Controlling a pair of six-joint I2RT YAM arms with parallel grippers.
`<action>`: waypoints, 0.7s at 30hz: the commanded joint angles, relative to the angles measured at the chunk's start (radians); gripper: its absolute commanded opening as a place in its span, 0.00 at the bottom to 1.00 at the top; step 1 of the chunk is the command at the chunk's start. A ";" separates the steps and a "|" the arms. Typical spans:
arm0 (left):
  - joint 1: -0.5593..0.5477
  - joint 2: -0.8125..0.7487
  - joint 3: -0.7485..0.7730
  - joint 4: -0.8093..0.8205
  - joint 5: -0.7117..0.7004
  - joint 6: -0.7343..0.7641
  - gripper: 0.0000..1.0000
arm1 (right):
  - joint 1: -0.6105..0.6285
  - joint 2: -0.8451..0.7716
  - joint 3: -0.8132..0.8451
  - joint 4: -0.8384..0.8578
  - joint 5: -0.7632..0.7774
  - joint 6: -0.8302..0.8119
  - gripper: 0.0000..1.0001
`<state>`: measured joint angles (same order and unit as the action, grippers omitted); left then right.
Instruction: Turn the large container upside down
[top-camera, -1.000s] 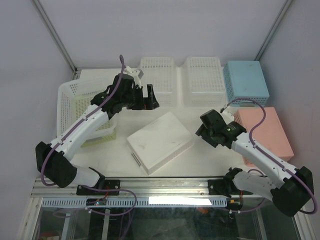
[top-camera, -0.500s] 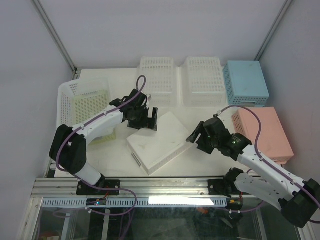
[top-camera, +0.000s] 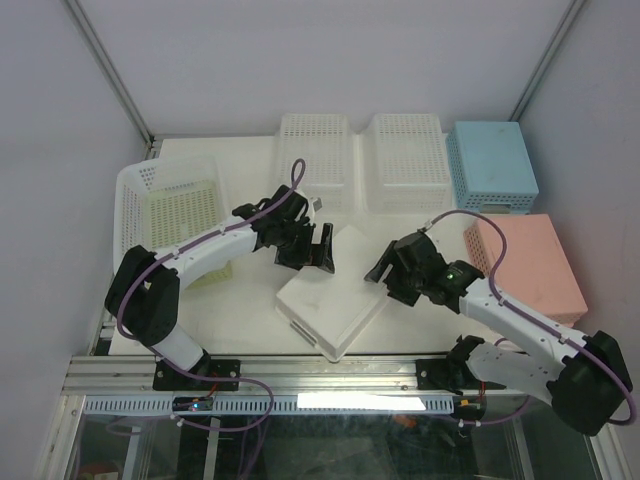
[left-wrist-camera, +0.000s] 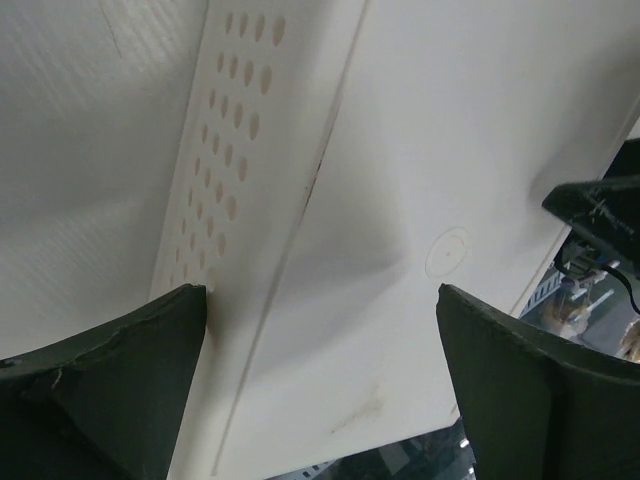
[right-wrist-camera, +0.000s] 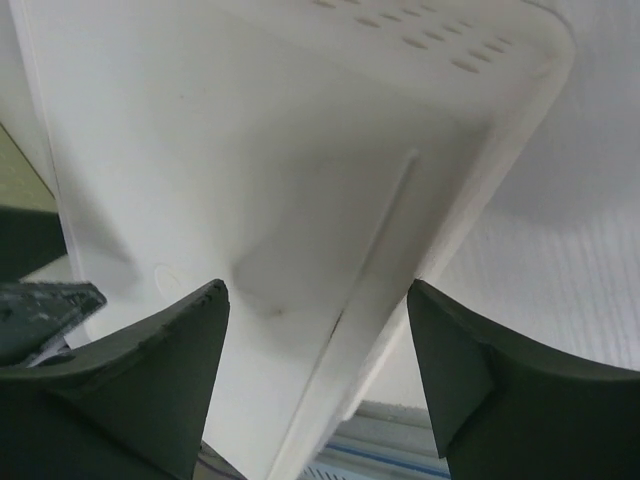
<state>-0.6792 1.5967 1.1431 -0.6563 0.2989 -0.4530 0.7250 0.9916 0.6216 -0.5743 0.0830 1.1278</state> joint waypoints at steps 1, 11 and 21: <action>-0.022 -0.041 -0.011 0.098 0.113 -0.062 0.99 | -0.087 0.028 0.106 0.079 0.029 -0.090 0.75; -0.098 0.000 -0.002 0.198 0.189 -0.131 0.99 | -0.216 0.091 0.183 0.093 -0.060 -0.164 0.76; -0.136 0.071 0.052 0.311 0.268 -0.204 0.99 | -0.277 0.079 0.408 -0.271 0.231 -0.238 0.81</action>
<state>-0.7933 1.6531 1.1290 -0.5159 0.4751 -0.5968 0.4683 1.0916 0.8875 -0.6899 0.1741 0.9176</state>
